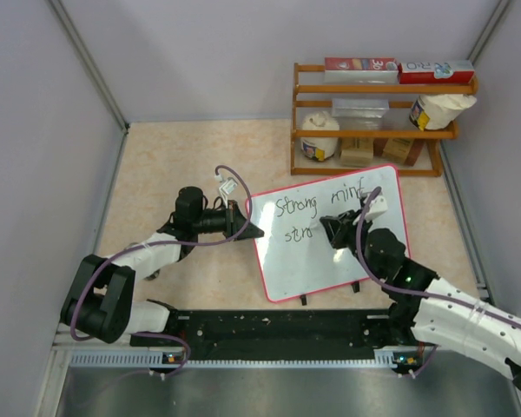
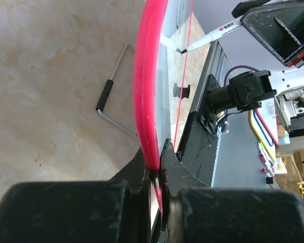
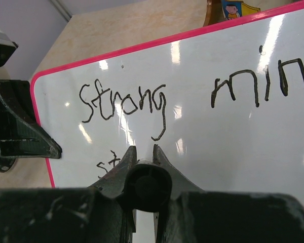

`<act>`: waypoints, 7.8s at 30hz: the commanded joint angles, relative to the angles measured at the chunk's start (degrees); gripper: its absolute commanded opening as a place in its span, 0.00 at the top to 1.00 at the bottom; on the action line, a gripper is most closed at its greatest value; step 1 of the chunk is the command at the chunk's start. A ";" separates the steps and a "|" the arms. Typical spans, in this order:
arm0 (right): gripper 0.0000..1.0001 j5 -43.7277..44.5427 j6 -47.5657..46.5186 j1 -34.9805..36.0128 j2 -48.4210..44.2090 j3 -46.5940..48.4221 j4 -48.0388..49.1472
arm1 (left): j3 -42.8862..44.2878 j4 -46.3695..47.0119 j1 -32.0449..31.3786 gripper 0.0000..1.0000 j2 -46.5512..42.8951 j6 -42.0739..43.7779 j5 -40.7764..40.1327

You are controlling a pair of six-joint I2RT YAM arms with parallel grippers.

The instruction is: Write a sentence on the whiteboard

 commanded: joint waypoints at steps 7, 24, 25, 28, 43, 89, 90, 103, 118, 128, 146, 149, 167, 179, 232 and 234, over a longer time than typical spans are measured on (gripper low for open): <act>1.00 0.52 -1.19 -0.23 -2.59 1.50 0.28 | -2.11 -1.68 -0.67 1.00 0.85 10.82 -6.67; 1.00 2.10 -1.89 -1.02 -2.59 0.10 -0.33 | -2.11 -1.76 -0.67 1.00 0.94 10.90 -6.67; 1.00 2.01 -1.80 -1.02 -2.60 -0.34 -0.33 | -2.11 -1.85 -0.67 1.00 0.94 10.99 -6.67; 1.00 1.75 -1.45 -1.11 -2.68 -0.87 -1.38 | -1.93 -1.94 -0.67 1.00 0.76 11.08 -6.75; 1.00 -0.63 0.13 -1.11 -6.99 -4.21 -5.34 | -1.84 -2.29 -0.67 1.00 0.68 11.08 -6.67; 1.00 1.84 -2.07 -4.36 -3.83 0.19 -4.90 | -2.37 -2.11 -0.67 1.00 0.41 11.17 -6.84; 1.00 1.57 -1.81 -4.36 -3.91 -0.25 -5.17 | -2.46 -2.20 -0.67 1.00 0.24 11.17 -6.84; 1.00 -1.94 0.04 -4.36 -7.60 -3.77 -8.60 | -2.64 -1.94 -0.58 1.00 0.32 11.08 -7.02; 1.00 2.09 -3.47 -4.36 -9.63 1.41 -6.05 | -2.55 -1.85 -0.58 1.00 0.32 10.90 -6.84; 1.00 2.80 -4.62 -5.15 -6.55 3.09 -4.30 | -1.32 -2.99 -0.58 1.00 0.85 11.52 -6.49; 1.00 -2.38 -2.25 -6.29 -5.32 -0.25 -4.90 | -1.84 -2.64 -0.67 1.00 0.76 11.43 -6.40; 1.00 -2.91 -1.98 -6.29 -5.76 -0.60 -6.30 | -1.76 -2.73 -0.67 1.00 0.68 11.43 -6.49; 1.00 1.66 -1.45 -6.20 -8.57 -1.49 -9.48 | -2.11 -2.82 -0.58 1.00 0.15 11.34 -6.58; 1.00 3.06 -2.07 -6.47 -4.62 1.85 -5.87 | -2.46 -2.64 -0.58 1.00 -0.20 11.34 -6.66; 1.00 -5.72 0.13 -6.47 -11.56 -4.30 -17.04 | -2.37 -3.08 -0.67 1.00 -0.29 11.70 -7.02; 1.00 -6.42 0.04 -6.47 -11.74 -4.65 -16.16 | -2.46 -3.08 -0.58 1.00 -0.29 11.70 -7.02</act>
